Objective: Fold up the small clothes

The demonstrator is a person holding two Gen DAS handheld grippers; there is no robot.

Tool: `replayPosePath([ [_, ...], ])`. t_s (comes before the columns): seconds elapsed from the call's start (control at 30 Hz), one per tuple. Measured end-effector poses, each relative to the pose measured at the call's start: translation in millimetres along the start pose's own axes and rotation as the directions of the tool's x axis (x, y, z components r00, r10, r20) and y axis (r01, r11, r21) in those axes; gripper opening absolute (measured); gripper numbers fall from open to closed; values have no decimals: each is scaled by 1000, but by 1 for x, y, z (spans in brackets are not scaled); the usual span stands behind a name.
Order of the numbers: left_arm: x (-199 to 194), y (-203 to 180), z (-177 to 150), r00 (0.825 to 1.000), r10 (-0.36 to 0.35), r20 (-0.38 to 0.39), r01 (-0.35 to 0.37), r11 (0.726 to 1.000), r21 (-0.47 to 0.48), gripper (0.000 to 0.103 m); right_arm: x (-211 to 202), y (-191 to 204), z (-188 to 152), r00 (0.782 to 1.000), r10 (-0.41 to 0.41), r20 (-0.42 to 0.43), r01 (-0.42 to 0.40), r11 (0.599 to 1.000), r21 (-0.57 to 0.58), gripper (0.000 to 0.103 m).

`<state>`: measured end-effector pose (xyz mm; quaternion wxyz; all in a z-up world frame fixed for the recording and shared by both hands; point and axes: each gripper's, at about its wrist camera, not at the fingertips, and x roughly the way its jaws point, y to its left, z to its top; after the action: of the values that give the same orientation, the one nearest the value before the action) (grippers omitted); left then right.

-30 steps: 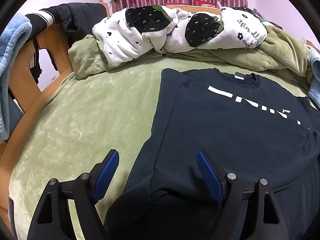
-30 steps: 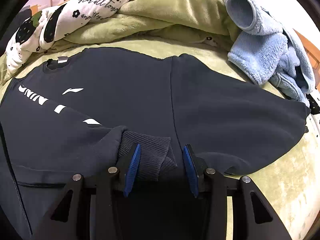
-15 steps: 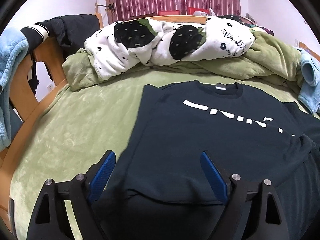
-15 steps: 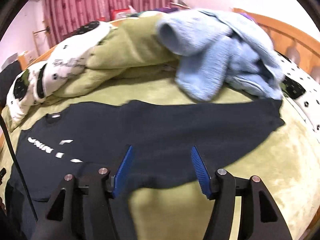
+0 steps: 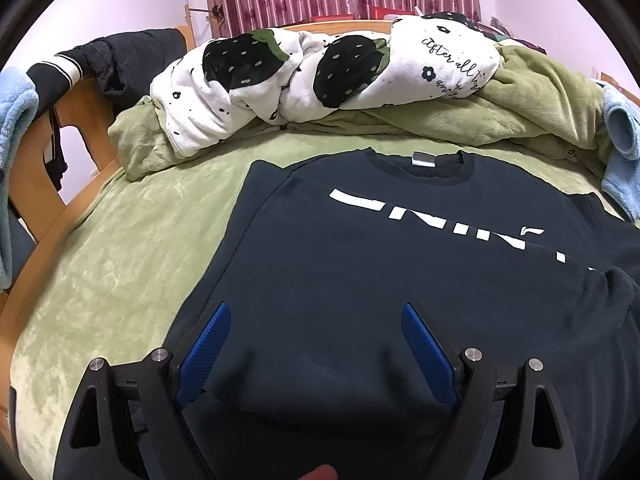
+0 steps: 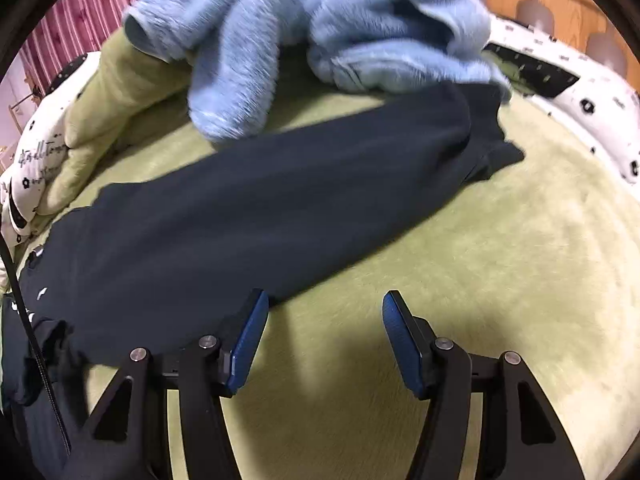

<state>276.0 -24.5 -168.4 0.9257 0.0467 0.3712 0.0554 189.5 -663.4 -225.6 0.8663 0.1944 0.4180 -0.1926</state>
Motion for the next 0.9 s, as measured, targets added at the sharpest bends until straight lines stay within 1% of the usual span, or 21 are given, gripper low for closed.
replayPosePath([
  [0.17,8,3,2,1000,23,0,-23,999,-26,87,18,-4,12,998,49,39,-50,999,12,59],
  [0.33,15,11,3,999,38,-11,-38,999,-35,87,38,-9,33,995,90,41,-93,992,89,60],
  [0.37,15,12,4,999,42,-10,-42,999,-31,87,40,-8,36,995,83,47,-87,992,95,57],
  [0.43,15,17,5,999,53,-14,-53,998,-27,87,40,-1,40,997,57,58,-61,995,78,28],
  [0.47,15,19,6,998,54,-16,-55,998,-25,87,38,5,40,997,53,62,-57,997,60,7],
  [0.53,10,27,9,998,59,-12,-59,998,-19,87,30,14,41,996,34,84,-38,998,45,7],
  [0.57,7,30,10,998,59,-4,-59,998,-15,87,19,21,40,994,38,107,-42,998,40,6],
  [0.67,-7,45,15,997,69,33,-69,998,5,87,-10,37,40,987,84,141,-90,995,38,6],
  [0.77,-21,64,19,996,68,55,-67,998,-9,87,-47,65,40,974,129,189,-133,991,9,6],
  [0.9,-39,90,20,993,70,92,-67,997,-35,87,-92,117,36,953,200,227,-192,980,-53,6],
])
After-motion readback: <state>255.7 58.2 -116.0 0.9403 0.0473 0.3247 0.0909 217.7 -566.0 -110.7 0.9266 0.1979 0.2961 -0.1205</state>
